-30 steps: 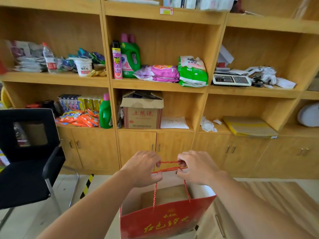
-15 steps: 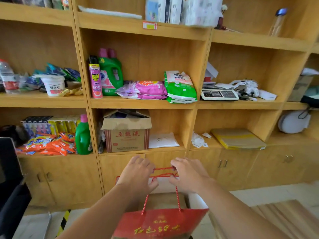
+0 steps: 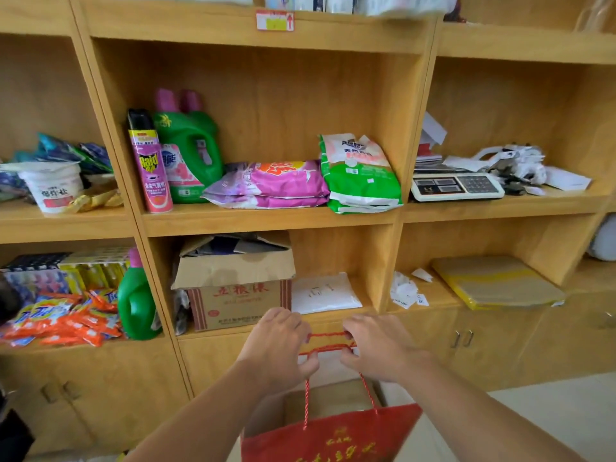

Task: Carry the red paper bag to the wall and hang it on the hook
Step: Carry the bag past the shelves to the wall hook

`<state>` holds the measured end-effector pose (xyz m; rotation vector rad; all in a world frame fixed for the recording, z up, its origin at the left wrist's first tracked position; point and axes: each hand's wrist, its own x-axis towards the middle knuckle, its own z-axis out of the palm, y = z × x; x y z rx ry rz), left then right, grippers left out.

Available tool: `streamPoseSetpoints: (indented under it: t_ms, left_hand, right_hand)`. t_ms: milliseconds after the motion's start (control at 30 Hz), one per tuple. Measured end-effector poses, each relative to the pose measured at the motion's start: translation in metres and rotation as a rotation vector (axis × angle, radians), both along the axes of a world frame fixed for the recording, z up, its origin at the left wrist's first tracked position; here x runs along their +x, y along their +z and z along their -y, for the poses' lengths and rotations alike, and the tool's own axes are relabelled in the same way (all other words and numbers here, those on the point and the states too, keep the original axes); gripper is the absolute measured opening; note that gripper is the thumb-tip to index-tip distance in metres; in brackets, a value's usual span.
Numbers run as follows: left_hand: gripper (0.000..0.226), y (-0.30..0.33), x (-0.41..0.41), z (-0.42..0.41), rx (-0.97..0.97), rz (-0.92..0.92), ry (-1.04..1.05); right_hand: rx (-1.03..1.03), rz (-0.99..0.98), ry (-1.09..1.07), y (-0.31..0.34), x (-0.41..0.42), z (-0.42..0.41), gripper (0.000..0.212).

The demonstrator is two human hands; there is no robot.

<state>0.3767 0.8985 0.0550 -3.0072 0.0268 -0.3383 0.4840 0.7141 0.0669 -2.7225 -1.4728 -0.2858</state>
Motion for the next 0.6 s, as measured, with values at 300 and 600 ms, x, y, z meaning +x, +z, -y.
streamPoseSetpoints:
  t_ms: [300,600]
  left_hand:
    - [0.050,-0.027,0.084,-0.064,-0.057,0.015,0.007]
    - [0.048,-0.035,0.170,-0.110,-0.055,-0.068,-0.191]
  right_hand:
    - [-0.046,0.019,-0.015,-0.010,0.077,-0.061,0.024]
    - [-0.093,0.005,-0.138,-0.023,0.132,-0.094,0.027]
